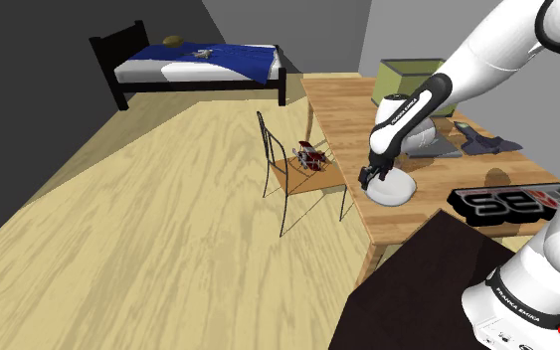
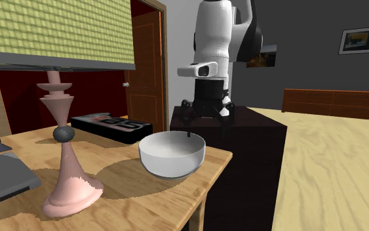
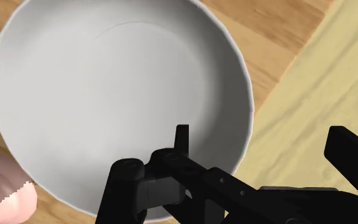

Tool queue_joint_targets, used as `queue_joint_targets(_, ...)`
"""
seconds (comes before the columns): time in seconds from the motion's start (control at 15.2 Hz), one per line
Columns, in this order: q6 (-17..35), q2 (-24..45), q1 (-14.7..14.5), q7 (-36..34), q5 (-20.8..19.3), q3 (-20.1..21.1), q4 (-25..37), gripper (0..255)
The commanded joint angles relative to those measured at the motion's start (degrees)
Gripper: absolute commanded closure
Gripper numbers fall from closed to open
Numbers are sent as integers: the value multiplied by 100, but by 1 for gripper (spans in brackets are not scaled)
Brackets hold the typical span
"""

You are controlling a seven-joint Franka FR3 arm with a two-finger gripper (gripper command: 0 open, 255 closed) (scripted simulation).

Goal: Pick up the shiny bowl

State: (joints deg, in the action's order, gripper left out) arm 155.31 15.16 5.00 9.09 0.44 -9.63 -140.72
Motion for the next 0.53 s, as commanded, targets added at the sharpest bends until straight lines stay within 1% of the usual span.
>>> queue_joint_targets(0.0, 110, 221, 35, 51, -6, -8, 102, 0)
queue_joint_targets(0.46, 625, 862, 139, 144, 153, 128, 224, 0)
